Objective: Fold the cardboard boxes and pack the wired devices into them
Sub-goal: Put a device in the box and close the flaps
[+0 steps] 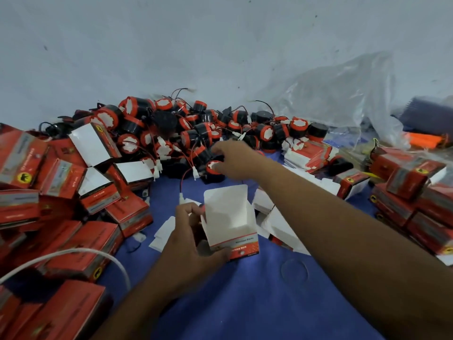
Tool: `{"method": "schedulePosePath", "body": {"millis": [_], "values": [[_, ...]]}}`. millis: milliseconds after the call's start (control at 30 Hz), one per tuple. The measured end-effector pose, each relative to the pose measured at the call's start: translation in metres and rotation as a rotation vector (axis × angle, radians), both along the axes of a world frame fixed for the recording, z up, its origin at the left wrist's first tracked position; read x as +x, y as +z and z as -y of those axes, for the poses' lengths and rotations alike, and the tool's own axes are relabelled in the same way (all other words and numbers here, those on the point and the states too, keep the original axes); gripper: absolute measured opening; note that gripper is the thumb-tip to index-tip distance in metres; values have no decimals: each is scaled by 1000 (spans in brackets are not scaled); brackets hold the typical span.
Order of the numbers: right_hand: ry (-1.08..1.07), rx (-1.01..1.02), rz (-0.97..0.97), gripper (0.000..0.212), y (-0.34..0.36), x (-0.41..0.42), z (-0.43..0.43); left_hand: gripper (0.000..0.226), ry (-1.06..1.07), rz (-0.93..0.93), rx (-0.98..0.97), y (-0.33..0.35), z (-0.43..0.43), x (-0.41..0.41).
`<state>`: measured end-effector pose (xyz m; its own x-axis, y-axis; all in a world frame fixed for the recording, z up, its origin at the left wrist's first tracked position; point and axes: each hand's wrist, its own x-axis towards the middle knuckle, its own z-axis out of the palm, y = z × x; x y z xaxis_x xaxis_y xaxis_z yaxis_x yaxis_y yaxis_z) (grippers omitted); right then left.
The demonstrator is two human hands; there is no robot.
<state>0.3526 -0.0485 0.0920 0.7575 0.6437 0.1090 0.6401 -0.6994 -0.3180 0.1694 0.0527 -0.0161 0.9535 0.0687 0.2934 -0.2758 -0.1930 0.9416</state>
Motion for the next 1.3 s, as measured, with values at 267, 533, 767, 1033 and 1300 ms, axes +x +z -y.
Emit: {"method": "schedulePosePath", "body": {"millis": [267,533,767,1033,1300], "values": [[27,-309,180,37,-40,44,-27,64,-67,30,30,3,-1,1],[-140,389,81,34,-3,19,18,65,-19,33,38,0,-3,2],[134,799,-2,39,2,-103,89,69,-9,32,16,-3,-4,3],[198,326,268,34,-58,-130,93,71,-44,100,27,-5,4,3],[-71,365,253,26,-66,-133,84,37,-125,207,173,-4,-2,1]]}}
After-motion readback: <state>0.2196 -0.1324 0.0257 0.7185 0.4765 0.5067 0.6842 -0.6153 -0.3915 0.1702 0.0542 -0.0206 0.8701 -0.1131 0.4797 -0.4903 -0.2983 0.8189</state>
